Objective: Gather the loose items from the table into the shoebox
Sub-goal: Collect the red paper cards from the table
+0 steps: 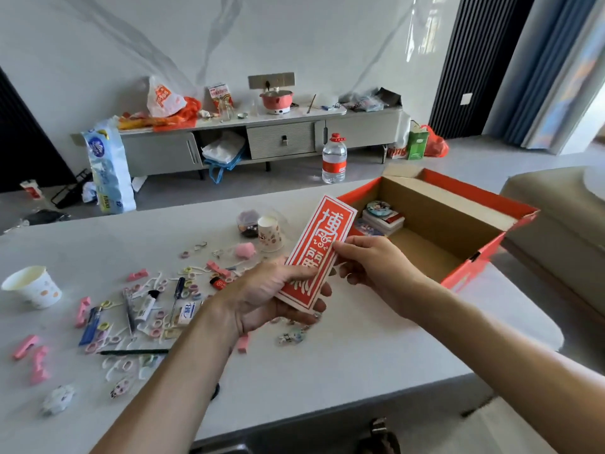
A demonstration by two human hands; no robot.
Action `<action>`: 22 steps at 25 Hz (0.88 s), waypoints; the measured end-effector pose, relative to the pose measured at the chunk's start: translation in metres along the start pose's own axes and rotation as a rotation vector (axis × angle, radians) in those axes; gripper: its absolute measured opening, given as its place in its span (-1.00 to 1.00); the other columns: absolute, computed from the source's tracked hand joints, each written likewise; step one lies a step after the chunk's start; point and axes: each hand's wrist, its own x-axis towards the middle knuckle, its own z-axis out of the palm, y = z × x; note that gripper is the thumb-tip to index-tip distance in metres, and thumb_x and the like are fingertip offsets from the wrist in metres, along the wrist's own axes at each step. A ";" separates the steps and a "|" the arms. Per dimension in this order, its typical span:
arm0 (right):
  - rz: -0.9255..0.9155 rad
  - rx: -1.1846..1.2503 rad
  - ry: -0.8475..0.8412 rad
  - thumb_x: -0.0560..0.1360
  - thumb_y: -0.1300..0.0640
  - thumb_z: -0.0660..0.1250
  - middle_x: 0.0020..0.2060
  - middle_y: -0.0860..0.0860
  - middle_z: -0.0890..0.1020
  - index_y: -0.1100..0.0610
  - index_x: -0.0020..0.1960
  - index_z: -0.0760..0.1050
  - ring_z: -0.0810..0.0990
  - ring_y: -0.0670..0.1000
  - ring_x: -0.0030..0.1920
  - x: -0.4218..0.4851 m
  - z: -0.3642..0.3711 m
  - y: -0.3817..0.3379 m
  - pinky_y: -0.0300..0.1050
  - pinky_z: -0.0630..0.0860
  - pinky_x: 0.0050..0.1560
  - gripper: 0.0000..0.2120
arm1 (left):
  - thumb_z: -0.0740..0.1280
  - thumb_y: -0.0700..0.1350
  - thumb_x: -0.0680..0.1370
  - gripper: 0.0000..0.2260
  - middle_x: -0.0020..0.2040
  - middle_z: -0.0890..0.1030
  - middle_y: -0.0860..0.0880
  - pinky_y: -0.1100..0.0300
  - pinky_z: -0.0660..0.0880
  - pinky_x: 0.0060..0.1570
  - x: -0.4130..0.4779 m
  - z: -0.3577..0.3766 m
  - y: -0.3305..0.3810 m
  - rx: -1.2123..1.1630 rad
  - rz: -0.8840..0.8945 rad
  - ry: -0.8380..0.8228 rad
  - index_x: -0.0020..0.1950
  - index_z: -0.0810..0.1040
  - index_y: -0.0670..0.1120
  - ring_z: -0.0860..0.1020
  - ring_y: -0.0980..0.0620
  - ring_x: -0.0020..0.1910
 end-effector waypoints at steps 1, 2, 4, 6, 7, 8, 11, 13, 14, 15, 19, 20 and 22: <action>0.020 0.002 0.005 0.55 -0.01 0.31 -0.15 0.03 0.72 0.13 0.03 0.62 0.65 -0.06 -0.27 0.005 -0.012 -0.002 -0.26 0.56 -0.25 -0.77 | 0.31 -0.15 0.59 -0.73 -0.03 0.68 -0.24 0.08 0.62 -0.36 0.012 0.009 0.005 0.010 -0.008 0.004 0.27 0.49 -0.20 0.68 -0.14 -0.19; 0.036 0.003 0.021 0.55 0.00 0.31 -0.16 0.03 0.72 0.13 0.02 0.62 0.65 -0.07 -0.28 0.011 -0.025 -0.005 -0.28 0.54 -0.29 -0.78 | 0.31 -0.13 0.59 -0.70 -0.02 0.69 -0.23 0.08 0.62 -0.36 0.026 0.017 0.010 0.003 -0.028 -0.013 0.28 0.49 -0.22 0.69 -0.14 -0.18; 0.069 0.050 0.084 0.56 0.07 0.33 -0.18 0.06 0.71 0.17 0.02 0.61 0.63 -0.09 -0.33 0.034 -0.058 -0.011 -0.27 0.53 -0.35 -0.82 | 0.30 0.05 0.58 -0.57 0.09 0.67 -0.24 0.04 0.64 -0.29 0.056 0.030 0.022 -0.038 -0.066 -0.086 0.33 0.48 -0.22 0.69 -0.22 -0.06; 0.120 0.145 0.213 0.57 0.17 0.32 -0.22 0.12 0.67 0.25 0.01 0.56 0.59 -0.06 -0.35 0.067 -0.102 -0.016 -0.28 0.53 -0.41 -0.86 | 0.21 0.29 0.56 -0.44 0.11 0.66 -0.21 0.01 0.66 -0.26 0.096 0.040 0.032 0.042 -0.059 -0.019 0.31 0.49 -0.14 0.69 -0.26 -0.05; 0.158 0.159 0.288 0.57 0.21 0.31 -0.25 0.14 0.63 0.26 -0.02 0.52 0.56 -0.04 -0.36 0.084 -0.125 -0.015 -0.29 0.51 -0.45 -0.90 | 0.17 0.34 0.55 -0.43 0.05 0.67 -0.18 0.03 0.65 -0.28 0.117 0.044 0.034 0.128 -0.031 0.111 0.28 0.47 -0.11 0.70 -0.21 -0.14; 0.209 0.132 0.353 0.58 0.25 0.28 -0.28 0.14 0.57 0.24 -0.06 0.48 0.51 -0.03 -0.36 0.101 -0.146 -0.010 -0.30 0.48 -0.51 -0.94 | 0.17 0.33 0.57 -0.46 -0.03 0.65 -0.15 0.07 0.63 -0.31 0.139 0.049 0.034 0.222 0.008 0.258 0.27 0.44 -0.10 0.69 -0.14 -0.25; 0.431 -0.053 0.413 0.60 0.34 0.21 -0.33 0.14 0.46 0.26 -0.15 0.39 0.48 0.00 -0.41 0.144 -0.187 0.029 -0.29 0.44 -0.66 -0.85 | 0.26 0.14 0.59 -0.54 -0.17 0.60 -0.10 0.09 0.61 -0.33 0.197 0.058 0.018 0.546 0.081 0.558 0.30 0.32 -0.17 0.65 -0.08 -0.37; 0.556 -0.097 0.395 0.61 0.36 0.18 -0.34 0.15 0.45 0.29 -0.20 0.35 0.51 0.00 -0.57 0.169 -0.195 0.057 -0.24 0.44 -0.69 -0.80 | 0.33 0.09 0.56 -0.50 -0.07 0.64 -0.13 -0.01 0.64 -0.14 0.225 0.058 0.005 0.616 0.077 0.630 0.31 0.25 -0.19 0.68 -0.15 -0.23; 0.599 -0.102 0.394 0.61 0.36 0.18 -0.34 0.15 0.46 0.30 -0.21 0.34 0.51 0.01 -0.61 0.179 -0.197 0.067 -0.21 0.44 -0.70 -0.79 | 0.35 0.09 0.55 -0.49 0.05 0.64 -0.17 -0.02 0.61 -0.02 0.235 0.057 -0.002 0.633 0.070 0.663 0.31 0.25 -0.19 0.67 -0.20 -0.08; 0.630 -0.106 0.402 0.62 0.35 0.17 -0.35 0.15 0.46 0.32 -0.21 0.34 0.52 0.03 -0.57 0.189 -0.198 0.076 -0.19 0.44 -0.71 -0.78 | 0.37 0.08 0.54 -0.47 0.17 0.60 -0.20 0.00 0.56 0.07 0.243 0.056 -0.007 0.646 0.065 0.684 0.32 0.24 -0.19 0.62 -0.23 0.07; 0.711 -0.125 0.406 0.62 0.32 0.17 -0.33 0.16 0.48 0.33 -0.20 0.34 0.49 0.06 -0.36 0.221 -0.204 0.092 -0.13 0.43 -0.70 -0.78 | 0.35 0.02 0.56 -0.52 0.24 0.55 -0.20 0.09 0.51 -0.09 0.261 0.049 -0.021 0.619 0.074 0.672 0.33 0.27 -0.20 0.58 -0.17 0.07; 0.735 -0.137 0.402 0.62 0.31 0.18 -0.33 0.17 0.50 0.33 -0.19 0.35 0.50 0.07 -0.36 0.226 -0.204 0.093 -0.12 0.44 -0.69 -0.79 | 0.34 0.02 0.56 -0.53 0.20 0.55 -0.17 0.19 0.50 -0.22 0.263 0.047 -0.024 0.613 0.079 0.667 0.33 0.27 -0.19 0.57 -0.09 -0.05; 0.780 -0.171 0.394 0.61 0.30 0.21 -0.34 0.19 0.52 0.34 -0.19 0.38 0.53 0.08 -0.36 0.235 -0.202 0.093 -0.09 0.47 -0.67 -0.79 | 0.32 0.04 0.57 -0.55 0.09 0.53 -0.10 0.31 0.38 -0.46 0.264 0.045 -0.026 0.598 0.090 0.651 0.32 0.26 -0.16 0.47 0.09 -0.28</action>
